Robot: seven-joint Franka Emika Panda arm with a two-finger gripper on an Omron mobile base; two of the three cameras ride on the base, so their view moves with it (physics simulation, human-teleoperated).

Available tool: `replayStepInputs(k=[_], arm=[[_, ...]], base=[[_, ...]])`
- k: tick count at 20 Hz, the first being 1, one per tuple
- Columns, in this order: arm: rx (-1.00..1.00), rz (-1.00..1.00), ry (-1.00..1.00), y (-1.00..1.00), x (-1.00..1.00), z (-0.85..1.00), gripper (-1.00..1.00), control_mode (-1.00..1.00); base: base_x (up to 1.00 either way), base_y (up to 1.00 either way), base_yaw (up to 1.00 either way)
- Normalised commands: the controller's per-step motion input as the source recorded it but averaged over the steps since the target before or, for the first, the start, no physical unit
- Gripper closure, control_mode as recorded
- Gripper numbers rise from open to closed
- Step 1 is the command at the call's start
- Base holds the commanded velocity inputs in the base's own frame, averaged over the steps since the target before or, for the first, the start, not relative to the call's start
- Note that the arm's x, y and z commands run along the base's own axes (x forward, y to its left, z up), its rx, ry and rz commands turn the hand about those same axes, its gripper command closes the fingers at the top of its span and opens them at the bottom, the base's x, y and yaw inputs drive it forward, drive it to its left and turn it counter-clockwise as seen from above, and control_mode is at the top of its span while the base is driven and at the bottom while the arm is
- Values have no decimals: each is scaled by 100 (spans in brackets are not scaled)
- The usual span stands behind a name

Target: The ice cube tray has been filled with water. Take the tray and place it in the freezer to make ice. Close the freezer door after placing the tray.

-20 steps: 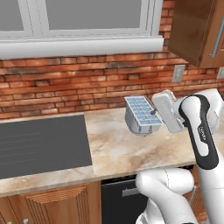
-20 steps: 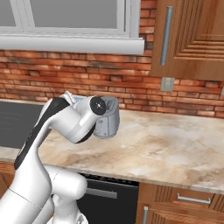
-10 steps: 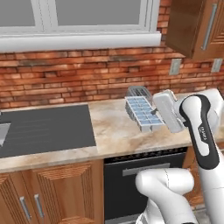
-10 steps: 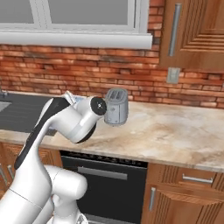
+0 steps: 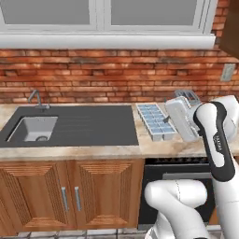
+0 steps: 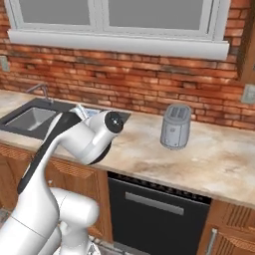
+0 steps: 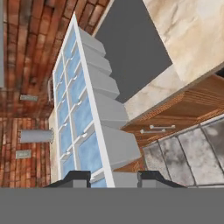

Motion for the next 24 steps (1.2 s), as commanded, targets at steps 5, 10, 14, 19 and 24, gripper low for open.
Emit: replayStepInputs(k=[5,10,14,19,24], arm=[[0,0,0,0,0,0,100,100],[0,0,0,0,0,0,100,100],[0,0,0,0,0,0,100,100],[0,0,0,0,0,0,100,100],[0,0,0,0,0,0,100,100]], base=[[0,34,51],[0,29,60],[-3,36,63],[0,41,63],[0,42,61]])
